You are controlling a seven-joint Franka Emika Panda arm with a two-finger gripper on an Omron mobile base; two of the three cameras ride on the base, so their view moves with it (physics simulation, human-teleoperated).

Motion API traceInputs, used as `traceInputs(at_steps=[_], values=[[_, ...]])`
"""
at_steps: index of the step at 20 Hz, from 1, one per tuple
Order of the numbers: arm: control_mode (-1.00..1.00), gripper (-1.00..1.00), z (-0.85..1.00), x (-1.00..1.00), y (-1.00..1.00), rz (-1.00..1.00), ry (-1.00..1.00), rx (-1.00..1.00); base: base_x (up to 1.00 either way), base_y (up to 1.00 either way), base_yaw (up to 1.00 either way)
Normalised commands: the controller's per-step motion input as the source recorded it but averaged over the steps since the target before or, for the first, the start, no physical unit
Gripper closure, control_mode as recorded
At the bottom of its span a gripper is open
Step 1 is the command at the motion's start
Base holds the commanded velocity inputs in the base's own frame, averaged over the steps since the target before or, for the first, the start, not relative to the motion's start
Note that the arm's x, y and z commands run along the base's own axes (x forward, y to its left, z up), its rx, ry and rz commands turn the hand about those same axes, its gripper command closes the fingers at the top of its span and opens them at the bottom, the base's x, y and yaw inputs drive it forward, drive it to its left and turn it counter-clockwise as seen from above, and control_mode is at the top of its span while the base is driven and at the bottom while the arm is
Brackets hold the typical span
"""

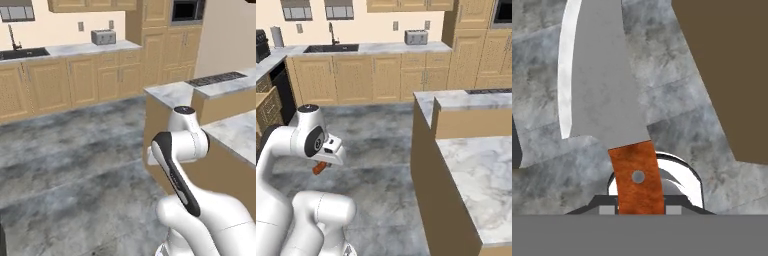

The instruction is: Pick up the metallic utensils from the counter and place them in the open drawer. Make sure not to pick up any wooden utensils.

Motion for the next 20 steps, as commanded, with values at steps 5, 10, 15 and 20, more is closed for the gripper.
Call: traceInputs(at_steps=[5, 10, 15, 20], values=[[1.0, 1.0, 0.0, 0.0, 0.0, 0.0, 0.0, 0.0, 0.91, 0.02, -0.08], [1.0, 1.0, 0.0, 0.0, 0.0, 0.0, 0.0, 0.0, 1.0, 0.4, 0.0], [1.0, 1.0, 0.0, 0.0, 0.0, 0.0, 0.0, 0.0, 1.0, 0.88, -0.01], [1.0, 1.0, 0.0, 0.0, 0.0, 0.0, 0.0, 0.0, 1.0, 1.0, 0.0]])
